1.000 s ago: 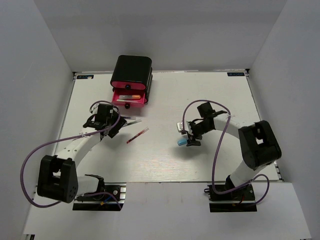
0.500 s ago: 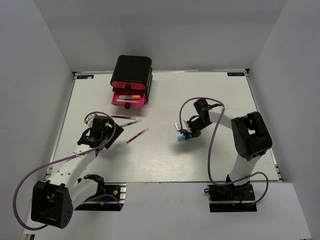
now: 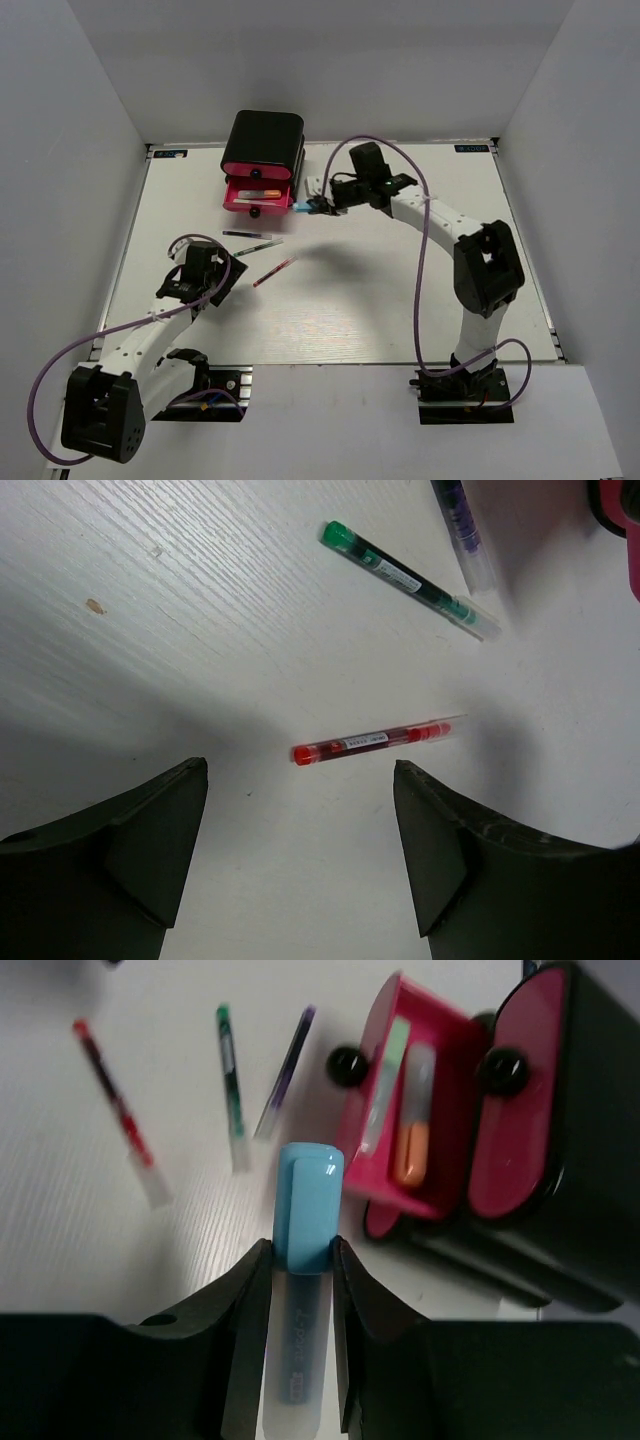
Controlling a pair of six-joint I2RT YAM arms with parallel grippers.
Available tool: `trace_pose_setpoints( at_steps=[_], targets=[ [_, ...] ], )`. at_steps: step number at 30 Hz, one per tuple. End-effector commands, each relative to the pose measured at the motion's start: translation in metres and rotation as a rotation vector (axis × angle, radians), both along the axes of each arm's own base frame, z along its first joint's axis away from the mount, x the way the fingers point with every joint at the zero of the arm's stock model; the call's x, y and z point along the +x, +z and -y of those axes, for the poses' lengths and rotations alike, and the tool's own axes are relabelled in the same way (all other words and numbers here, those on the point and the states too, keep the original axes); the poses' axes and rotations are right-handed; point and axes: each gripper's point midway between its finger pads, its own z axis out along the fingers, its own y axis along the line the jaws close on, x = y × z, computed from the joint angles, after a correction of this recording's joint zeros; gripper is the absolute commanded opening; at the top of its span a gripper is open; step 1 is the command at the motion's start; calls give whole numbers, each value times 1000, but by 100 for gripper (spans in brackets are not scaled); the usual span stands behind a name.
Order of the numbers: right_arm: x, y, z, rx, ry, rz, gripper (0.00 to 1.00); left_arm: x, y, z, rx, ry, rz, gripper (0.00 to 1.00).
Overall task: Sort the stationery into containers
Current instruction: Place the stationery in the drawer.
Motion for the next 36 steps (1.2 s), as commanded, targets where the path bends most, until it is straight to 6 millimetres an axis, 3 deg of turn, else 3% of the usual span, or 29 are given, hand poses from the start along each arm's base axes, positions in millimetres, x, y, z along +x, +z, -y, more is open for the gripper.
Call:
trace_pose_setpoints(
  at_steps=[1, 2, 3, 4, 6, 7, 8, 10, 12, 14, 16, 21, 23, 24, 27, 28, 31, 33, 34, 36],
  targets=[
    [10, 38, -54, 177, -7, -42, 7, 2, 2, 2, -27, 13, 26, 85],
    [13, 42, -61, 201, -12, -35, 7, 2, 2, 2, -27, 13, 26, 85],
    [22, 62, -69, 268, -32, -5, 7, 0, 3, 1, -27, 13, 27, 85],
    [17, 58, -82, 278, -30, -45, 7, 1, 6, 2, -30, 13, 36, 85],
    [23, 85, -96, 360, -43, 0, 7, -1, 5, 1, -30, 13, 37, 85],
    [22, 75, -105, 363, -51, -43, 7, -3, 3, 1, -28, 13, 29, 85],
    [24, 98, -115, 416, -42, 3, 7, -3, 3, 1, -28, 13, 29, 85],
    [24, 90, -129, 425, -43, -32, 7, -4, 4, 0, -28, 13, 29, 85],
    [27, 102, -138, 477, -40, 19, 7, -5, 5, -2, -21, 19, 30, 85],
    [29, 94, -143, 483, -42, 22, 7, -7, 5, -2, -21, 19, 30, 85],
    [29, 97, -149, 496, -33, 29, 7, -6, 8, -2, -23, 19, 39, 85],
    [39, 82, -156, 546, -22, 77, 8, -9, 9, -2, -30, 26, 39, 85],
    [48, 56, -157, 529, -52, 66, 8, -10, 10, -1, -37, 18, 37, 85],
    [52, 60, -159, 537, -55, 74, 8, -9, 12, 0, -40, 18, 47, 85],
    [61, 48, -163, 536, -80, 66, 13, -8, 18, 4, -62, 1, 61, 85],
    [63, 45, -161, 535, -88, 57, 27, -6, 21, 5, -65, 1, 74, 86],
    [60, 51, -157, 540, -82, 62, 53, 0, 29, 14, -102, -29, 112, 88],
    [57, 55, -155, 545, -72, 66, 59, 5, 31, 17, -117, -39, 132, 90],
    [51, 68, -151, 561, -61, 74, 59, 6, 28, 18, -115, -39, 125, 92],
    [49, 71, -145, 573, -64, 68, 59, 9, 29, 20, -122, -47, 121, 92]
  ],
)
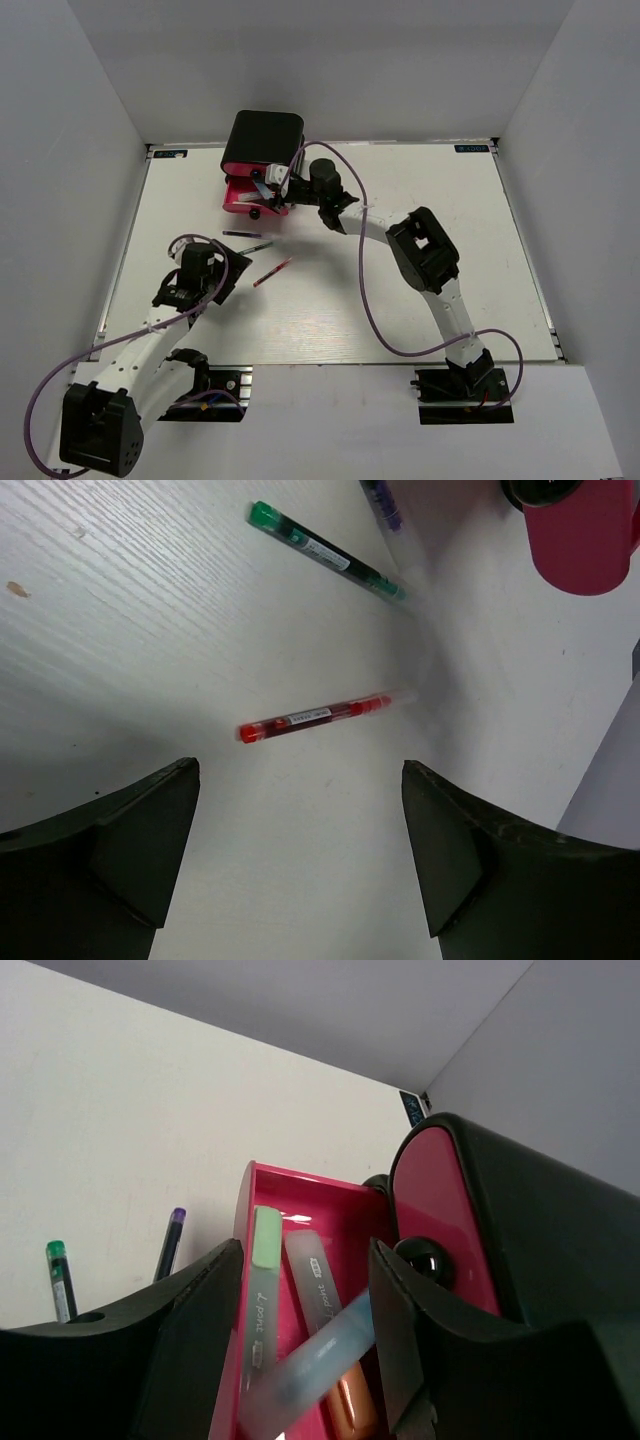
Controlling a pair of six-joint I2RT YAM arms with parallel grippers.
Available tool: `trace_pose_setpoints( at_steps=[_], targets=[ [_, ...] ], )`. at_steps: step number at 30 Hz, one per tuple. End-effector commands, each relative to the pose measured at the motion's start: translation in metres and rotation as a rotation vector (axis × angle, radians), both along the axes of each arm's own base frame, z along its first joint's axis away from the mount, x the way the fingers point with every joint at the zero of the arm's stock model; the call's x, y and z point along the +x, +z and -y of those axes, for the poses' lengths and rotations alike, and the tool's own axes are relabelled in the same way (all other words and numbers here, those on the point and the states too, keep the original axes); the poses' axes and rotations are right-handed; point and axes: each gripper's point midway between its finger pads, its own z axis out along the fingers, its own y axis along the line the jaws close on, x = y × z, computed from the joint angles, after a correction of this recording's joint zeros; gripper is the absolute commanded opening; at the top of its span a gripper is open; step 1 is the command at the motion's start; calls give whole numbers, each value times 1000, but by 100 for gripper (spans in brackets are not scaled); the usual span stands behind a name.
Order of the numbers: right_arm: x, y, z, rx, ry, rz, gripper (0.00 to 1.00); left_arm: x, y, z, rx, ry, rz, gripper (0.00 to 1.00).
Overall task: Sort the stationery into containers
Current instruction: Place the stationery in the drawer, then close the drawer in the storage box.
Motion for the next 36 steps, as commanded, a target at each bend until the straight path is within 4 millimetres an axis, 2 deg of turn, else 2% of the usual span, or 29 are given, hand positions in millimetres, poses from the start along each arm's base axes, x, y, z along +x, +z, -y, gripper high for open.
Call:
trace_pose_setpoints(
  at_steps=[1, 2, 3, 4, 5, 6, 7, 8, 9, 10, 11, 12, 13, 14, 15, 16, 17, 18, 19, 20, 21, 22, 23, 27, 33, 34, 36],
  targets=[
    [-14, 85, 14, 145, 13, 114, 59, 13, 13, 8, -25, -29, 50, 92],
    [-15, 87, 17, 150, 13, 109, 59, 15, 8, 9, -23, -29, 38, 92],
    [-18, 78, 21, 139, 9, 84, 59, 18, 10, 9, -15, -36, 39, 92],
    [-21, 101, 29, 167, 0, 109, 59, 25, 16, 10, -12, -42, 61, 92],
    [-22, 109, 35, 189, -10, 105, 55, 27, 14, 11, -12, -42, 60, 91],
    [-23, 92, 41, 167, -22, 66, 53, 32, 10, 9, 9, -38, 48, 89],
    [-29, 121, 53, 202, -31, 103, 50, 38, 11, 8, 16, -28, 56, 85],
    [-27, 122, 63, 204, -44, 81, 38, 45, 10, 8, 25, -27, 71, 74],
    [-34, 113, 75, 184, -54, 53, 31, 51, 9, 8, 31, -20, 73, 66],
    [-37, 122, 86, 184, -66, 55, 25, 59, 0, 8, 44, -13, 49, 59],
    [-42, 102, 93, 143, -67, 12, 19, 72, 9, 10, 47, -21, 86, 45],
    [-44, 94, 110, 112, -87, -14, 11, 79, 7, 10, 68, -26, 86, 40],
    [-49, 101, 119, 105, -93, 3, 8, 86, 5, 11, 77, -34, 82, 35],
    [-54, 71, 128, 41, -105, -56, 6, 99, 3, 14, 90, -43, 73, 31],
    [-53, 75, 142, 38, -133, -51, 6, 106, 2, 15, 102, -53, 69, 23],
    [-63, 54, 155, 4, -147, -91, 6, 112, 0, 16, 130, -77, 66, 23],
    [-62, 46, 167, -15, -174, -109, 6, 125, 10, 19, 138, -86, 90, 23],
    [-63, 51, 177, -12, -195, -88, 6, 129, -5, 17, 162, -91, 47, 23],
    [-73, 32, 187, -42, -203, -118, 6, 134, -6, 18, 181, -108, 46, 23],
    [-73, 31, 196, -50, -227, -121, 6, 143, -2, 20, 189, -115, 53, 24],
    [-73, 29, 203, -54, -243, -125, 6, 148, -12, 15, 201, -101, 27, 26],
    [-78, 17, 213, -75, -255, -151, 6, 155, -9, 16, 216, -115, 38, 28],
    [-81, 20, 216, -74, -258, -140, 6, 159, -10, 17, 217, -116, 35, 29],
    [-82, 9, 233, -97, -293, -165, 6, 177, -12, 24, 211, -140, 35, 34],
    [-80, 7, 240, -99, -301, -185, 6, 197, -3, 29, 208, -137, 58, 40],
    [-80, 6, 241, -99, -299, -188, 6, 202, 4, 30, 205, -135, 74, 40],
    [-80, 5, 242, -100, -298, -191, 6, 208, 3, 30, 212, -129, 69, 41]
  ],
)
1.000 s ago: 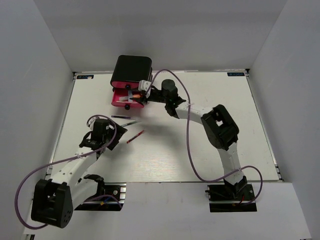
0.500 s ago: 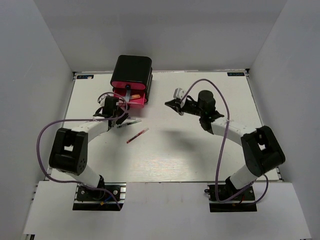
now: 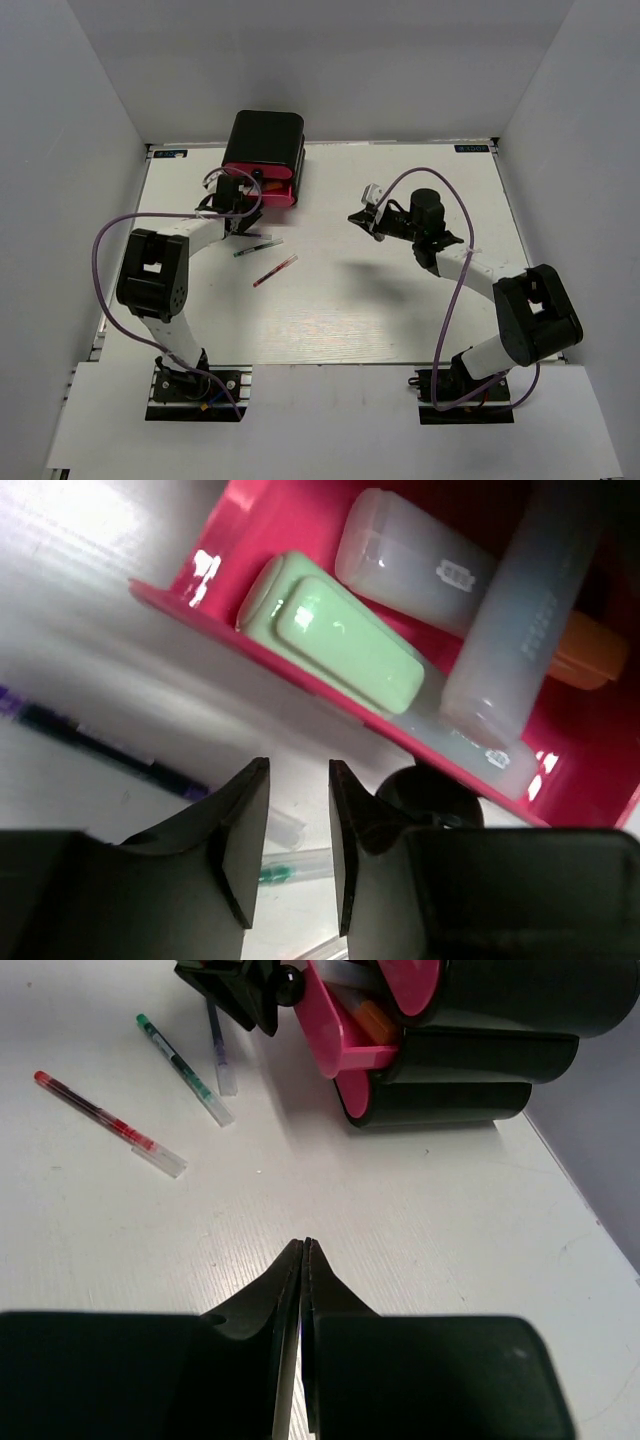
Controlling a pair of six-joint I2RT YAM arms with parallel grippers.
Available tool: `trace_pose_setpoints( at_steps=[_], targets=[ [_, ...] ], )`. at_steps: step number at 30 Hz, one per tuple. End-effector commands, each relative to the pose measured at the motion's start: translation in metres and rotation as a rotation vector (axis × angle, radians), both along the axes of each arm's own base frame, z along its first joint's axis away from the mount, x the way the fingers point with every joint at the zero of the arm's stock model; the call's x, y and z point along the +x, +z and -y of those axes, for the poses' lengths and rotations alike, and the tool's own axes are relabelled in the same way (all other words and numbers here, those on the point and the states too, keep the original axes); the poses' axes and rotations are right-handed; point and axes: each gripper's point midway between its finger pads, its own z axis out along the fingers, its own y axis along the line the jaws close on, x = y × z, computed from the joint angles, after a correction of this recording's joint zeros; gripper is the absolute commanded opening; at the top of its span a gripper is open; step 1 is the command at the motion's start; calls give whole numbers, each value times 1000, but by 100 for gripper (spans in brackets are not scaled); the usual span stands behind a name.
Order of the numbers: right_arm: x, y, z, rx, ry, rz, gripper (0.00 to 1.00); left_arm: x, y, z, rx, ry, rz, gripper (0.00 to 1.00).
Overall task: Sort the stationery into containers
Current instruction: Close the drawer in the storage box.
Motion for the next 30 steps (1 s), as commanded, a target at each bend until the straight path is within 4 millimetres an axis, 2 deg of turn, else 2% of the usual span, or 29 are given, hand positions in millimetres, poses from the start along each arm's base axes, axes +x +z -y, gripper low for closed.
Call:
trace_pose_setpoints(
  at_steps=[1, 4, 5, 6, 11, 12, 13, 14, 16, 21, 22, 23, 25, 30],
  targets=[
    [-3, 8, 2, 7, 12, 22, 6, 28, 36, 4, -10, 0, 102, 41],
    [-4, 6, 4, 4, 11, 16, 6, 35, 38, 6, -11, 0, 104, 41],
    [-3, 7, 5, 5, 6, 19, 6, 33, 30, 5, -6, 0, 83, 41],
    [-4, 5, 4, 4, 12, 17, 6, 37, 36, 6, -9, 0, 96, 42],
    [-4, 2, 9, -2, 1, 12, 6, 46, 34, 8, -8, 0, 92, 45],
    [-5, 2, 9, -3, 2, 12, 6, 49, 39, 9, -11, 0, 104, 47],
    [-4, 2, 10, -2, -1, 13, 6, 49, 34, 9, -8, 0, 94, 47],
    [-5, 2, 9, -4, 4, 12, 6, 52, 39, 11, -17, -7, 104, 48],
    [-5, 0, 10, -5, 3, 9, 6, 52, 34, 11, -22, -1, 94, 48],
    [-7, -1, 10, -4, 7, 5, 6, 55, 43, 19, -63, -14, 106, 49],
    [-7, -2, 10, -6, 7, 3, 6, 57, 47, 21, -71, -22, 115, 47],
    [-7, -2, 11, -4, 7, 2, 6, 57, 47, 23, -77, -28, 113, 38],
    [-7, -2, 10, -4, 8, 2, 6, 54, 44, 22, -73, -28, 95, 29],
    [-8, -2, 10, -4, 10, 4, 6, 33, 38, 16, -57, -19, 56, 26]
  ],
)
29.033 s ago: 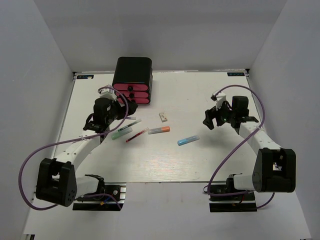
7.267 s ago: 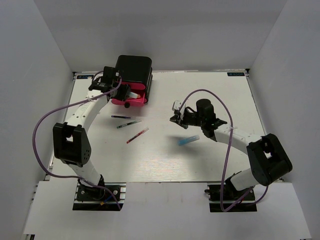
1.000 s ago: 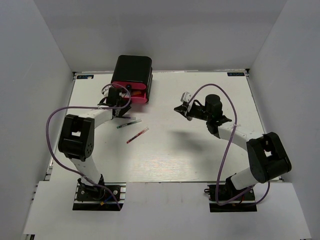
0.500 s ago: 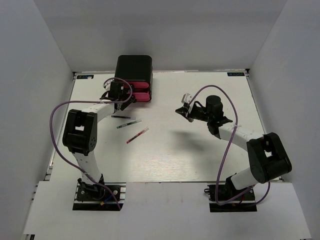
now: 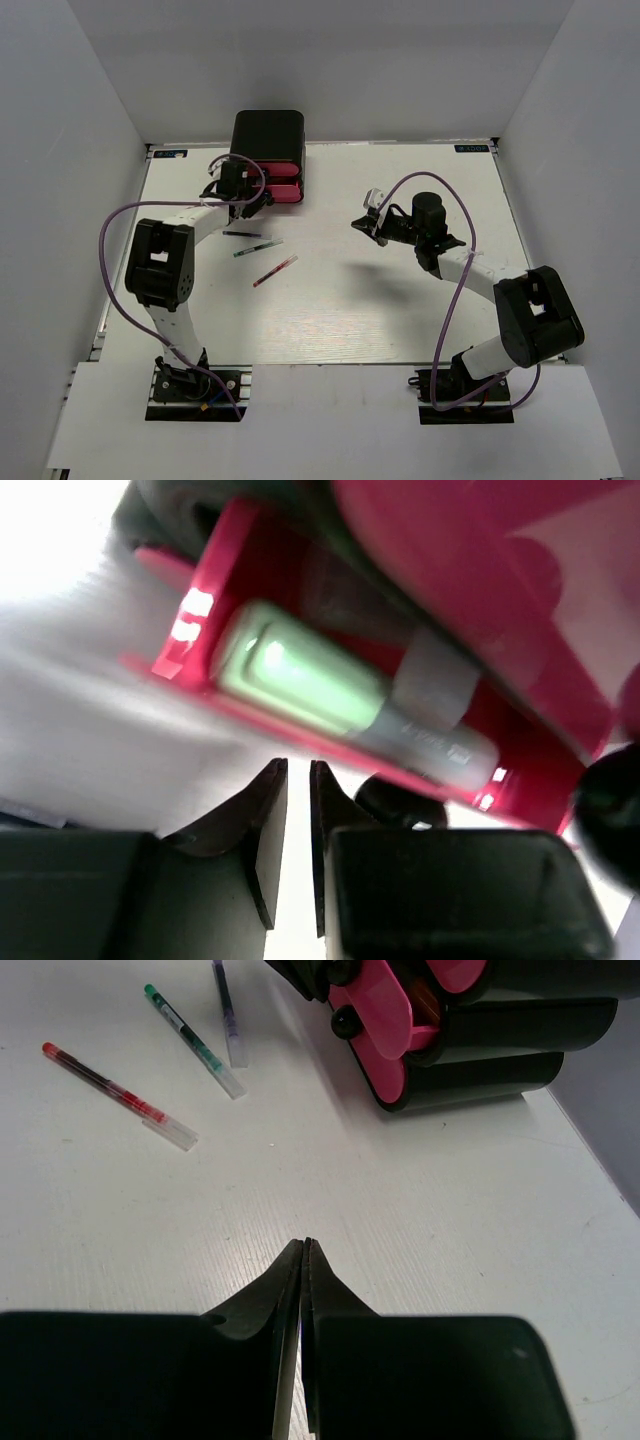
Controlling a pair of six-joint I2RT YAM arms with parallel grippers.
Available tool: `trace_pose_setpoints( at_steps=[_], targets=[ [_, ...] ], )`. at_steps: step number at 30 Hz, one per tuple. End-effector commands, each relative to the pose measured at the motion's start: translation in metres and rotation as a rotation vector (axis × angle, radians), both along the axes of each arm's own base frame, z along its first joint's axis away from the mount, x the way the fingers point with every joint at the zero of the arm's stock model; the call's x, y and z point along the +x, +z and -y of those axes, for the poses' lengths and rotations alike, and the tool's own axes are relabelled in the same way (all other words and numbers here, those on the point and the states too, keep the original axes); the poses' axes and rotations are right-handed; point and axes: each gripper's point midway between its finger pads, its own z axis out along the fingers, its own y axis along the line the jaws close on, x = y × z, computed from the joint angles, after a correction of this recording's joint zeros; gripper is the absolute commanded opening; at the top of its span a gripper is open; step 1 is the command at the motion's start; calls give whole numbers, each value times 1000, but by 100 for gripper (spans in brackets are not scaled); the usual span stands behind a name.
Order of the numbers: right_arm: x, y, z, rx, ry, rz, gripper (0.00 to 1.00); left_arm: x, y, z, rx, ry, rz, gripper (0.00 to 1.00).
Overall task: Sort the stationery into containers
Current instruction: Close the drawer in the storage box.
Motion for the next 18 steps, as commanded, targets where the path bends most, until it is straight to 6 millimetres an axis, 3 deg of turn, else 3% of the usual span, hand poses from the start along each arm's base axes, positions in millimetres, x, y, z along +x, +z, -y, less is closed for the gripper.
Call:
trace_pose_setpoints(
  at_steps=[1, 3, 6, 7, 10, 12, 14, 15, 17, 18],
  targets=[
    [-4, 12, 0, 21, 20, 37, 6, -13, 19, -3, -12, 9, 23, 26],
    [-4, 12, 0, 20, 19, 38, 6, -17, 22, -3, -14, 9, 32, 26],
    [-5, 12, 0, 22, 23, 35, 6, -19, 26, -11, -4, 53, 38, 42],
    [-5, 12, 0, 23, 25, 33, 6, -18, 27, -15, 5, 81, 34, 54],
    [-6, 11, -2, 23, 32, 31, 6, -13, 36, -21, 6, 142, 39, 67],
    [-7, 9, -1, 22, 32, 24, 6, -7, 46, -21, 0, 157, 56, 68],
    [-6, 11, -1, 23, 32, 31, 6, -1, 42, -26, -9, 191, 43, 70],
    [-6, 10, -1, 20, 29, 27, 6, 4, 51, -24, -23, 197, 62, 71],
    [-8, 11, 0, 20, 30, 33, 6, 6, 41, -27, -20, 232, 31, 72],
    [-9, 10, 0, 19, 30, 31, 6, 8, 45, -26, -30, 238, 41, 73]
  ],
)
